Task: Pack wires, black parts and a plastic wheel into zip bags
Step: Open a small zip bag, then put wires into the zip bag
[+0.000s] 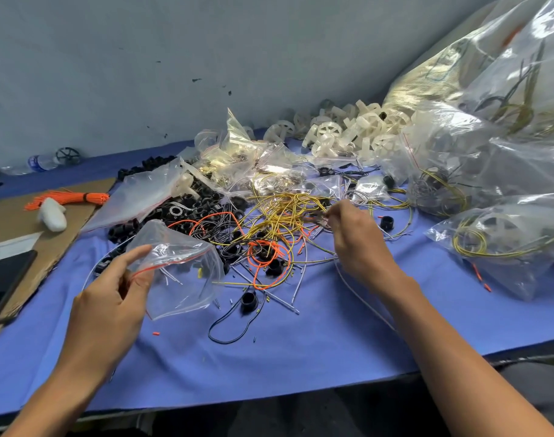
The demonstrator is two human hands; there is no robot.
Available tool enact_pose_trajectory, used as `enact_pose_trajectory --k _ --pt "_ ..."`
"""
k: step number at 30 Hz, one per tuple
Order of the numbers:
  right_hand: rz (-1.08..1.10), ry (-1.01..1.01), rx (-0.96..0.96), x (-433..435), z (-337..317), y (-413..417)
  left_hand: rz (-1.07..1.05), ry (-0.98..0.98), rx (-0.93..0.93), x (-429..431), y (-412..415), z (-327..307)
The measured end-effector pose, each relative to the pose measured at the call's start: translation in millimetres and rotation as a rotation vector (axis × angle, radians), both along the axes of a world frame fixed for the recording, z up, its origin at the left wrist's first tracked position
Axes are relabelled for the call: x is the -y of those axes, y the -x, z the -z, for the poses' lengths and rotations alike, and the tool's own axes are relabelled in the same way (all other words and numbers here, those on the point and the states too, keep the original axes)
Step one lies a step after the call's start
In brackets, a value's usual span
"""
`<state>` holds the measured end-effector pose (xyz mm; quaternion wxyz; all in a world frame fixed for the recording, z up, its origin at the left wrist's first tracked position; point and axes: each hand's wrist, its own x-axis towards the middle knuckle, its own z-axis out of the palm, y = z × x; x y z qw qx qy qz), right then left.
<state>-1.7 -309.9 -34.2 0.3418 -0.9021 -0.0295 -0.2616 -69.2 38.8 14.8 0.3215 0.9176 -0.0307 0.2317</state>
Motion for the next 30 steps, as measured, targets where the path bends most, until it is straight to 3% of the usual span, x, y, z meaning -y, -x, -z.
enact_pose_trajectory --k 5,9,13,21,30 --pt "-0.144 -0.898 -0.049 10 -27 6 0.015 0.01 0.038 5 1 -3" --pt "-0.3 -1.199 -0.082 14 -36 10 0.017 0.02 0.045 9 0 -4" --pt "-0.399 -1.305 -0.13 14 -42 15 0.017 0.008 0.043 10 -2 -4" --pt "-0.514 -1.247 -0.209 13 -45 23 0.032 0.021 0.036 11 0 -5" --pt "-0.758 -1.32 -0.338 4 -38 27 0.048 0.04 0.007 20 3 -3"
